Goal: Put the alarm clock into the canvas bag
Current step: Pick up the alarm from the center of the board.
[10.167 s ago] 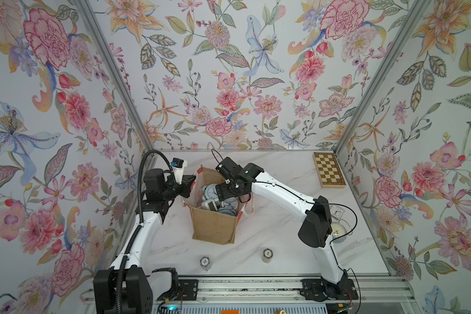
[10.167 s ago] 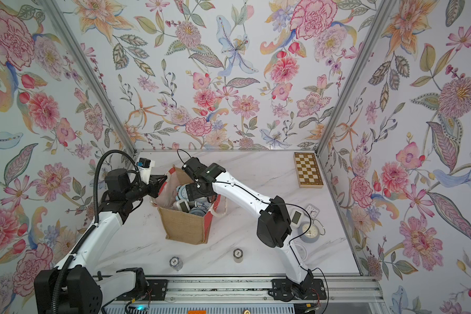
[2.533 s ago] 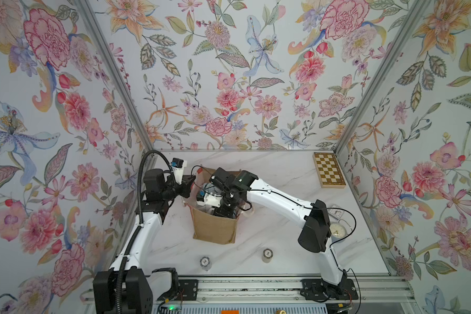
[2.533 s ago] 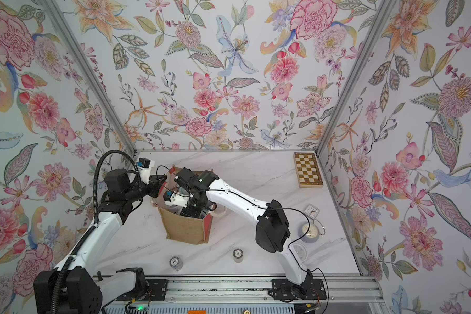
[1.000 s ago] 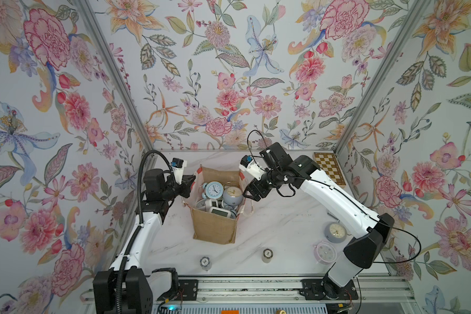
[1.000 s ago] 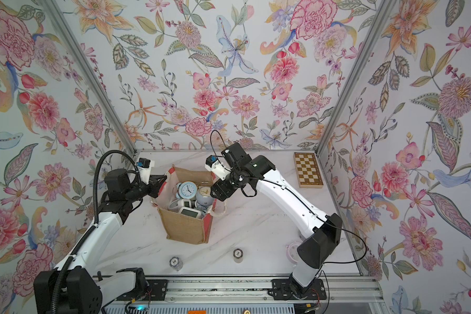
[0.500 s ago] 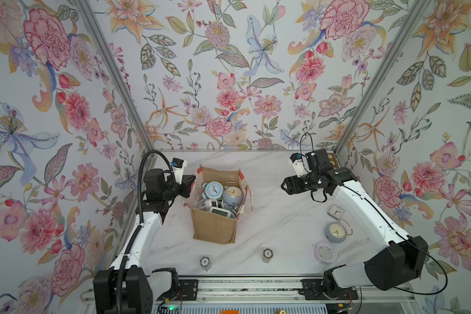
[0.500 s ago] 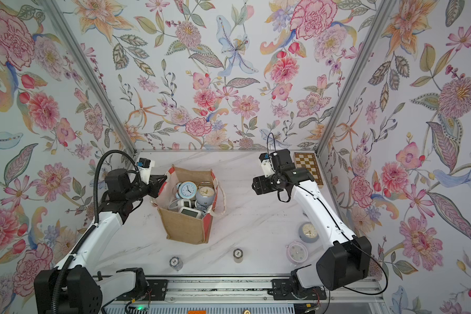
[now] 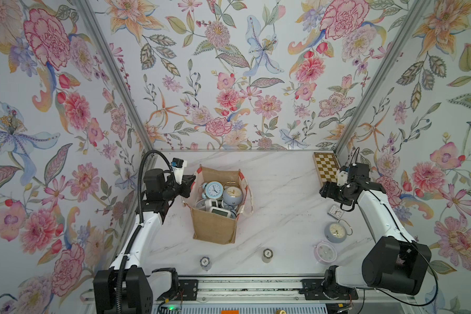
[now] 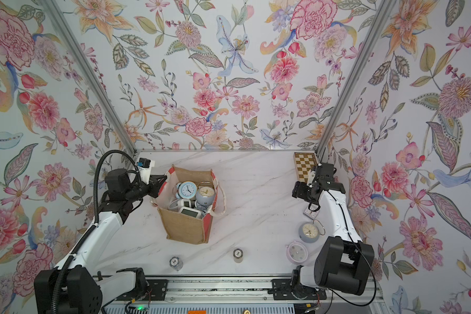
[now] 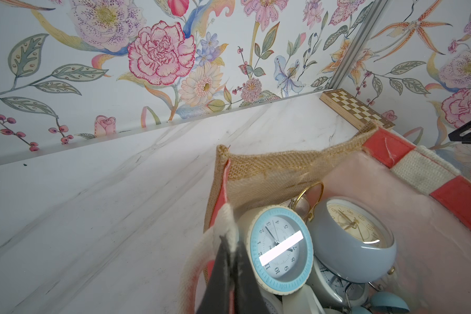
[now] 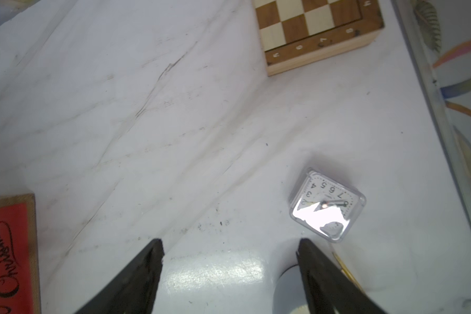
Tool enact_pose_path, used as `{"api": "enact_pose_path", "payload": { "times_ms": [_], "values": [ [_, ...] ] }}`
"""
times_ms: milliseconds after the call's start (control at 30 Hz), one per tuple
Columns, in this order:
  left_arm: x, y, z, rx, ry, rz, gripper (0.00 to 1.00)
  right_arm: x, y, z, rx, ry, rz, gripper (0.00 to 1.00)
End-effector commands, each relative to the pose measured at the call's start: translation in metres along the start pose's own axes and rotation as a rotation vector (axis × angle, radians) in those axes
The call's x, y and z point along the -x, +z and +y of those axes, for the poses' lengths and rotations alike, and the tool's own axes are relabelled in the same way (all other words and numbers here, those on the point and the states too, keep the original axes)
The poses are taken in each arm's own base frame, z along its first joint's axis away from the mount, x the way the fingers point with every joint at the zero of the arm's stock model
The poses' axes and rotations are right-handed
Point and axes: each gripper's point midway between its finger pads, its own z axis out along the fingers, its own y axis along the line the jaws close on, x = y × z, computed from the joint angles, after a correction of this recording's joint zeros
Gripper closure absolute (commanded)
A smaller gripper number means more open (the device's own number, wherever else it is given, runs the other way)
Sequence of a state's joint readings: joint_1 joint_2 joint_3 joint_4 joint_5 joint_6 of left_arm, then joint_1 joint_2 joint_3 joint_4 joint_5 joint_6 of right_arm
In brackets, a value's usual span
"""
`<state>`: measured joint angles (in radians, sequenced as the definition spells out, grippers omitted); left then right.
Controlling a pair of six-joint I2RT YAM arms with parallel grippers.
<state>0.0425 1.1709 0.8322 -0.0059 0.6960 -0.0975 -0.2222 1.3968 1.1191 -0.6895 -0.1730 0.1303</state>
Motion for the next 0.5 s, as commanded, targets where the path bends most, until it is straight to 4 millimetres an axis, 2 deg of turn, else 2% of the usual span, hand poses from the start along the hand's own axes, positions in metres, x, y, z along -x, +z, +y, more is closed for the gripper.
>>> {"api": "enact_pose_path", "payload": {
  "times_ms": [0, 200, 467],
  "values": [
    [0.012, -0.005, -0.004, 0.002, 0.008, -0.024, 1.00, 0.002, 0.012, -0.027, -0.048, 0.098, -0.008, 0.20],
    [0.016, -0.009, -0.007, 0.003, 0.017, -0.047, 1.00, -0.007, 0.032, -0.061, -0.155, 0.133, 0.035, 0.20],
    [0.017, -0.007, -0.007, -0.010, 0.010, -0.033, 1.00, -0.011, 0.056, -0.085, -0.251, 0.130, 0.074, 0.19]
  ]
}}
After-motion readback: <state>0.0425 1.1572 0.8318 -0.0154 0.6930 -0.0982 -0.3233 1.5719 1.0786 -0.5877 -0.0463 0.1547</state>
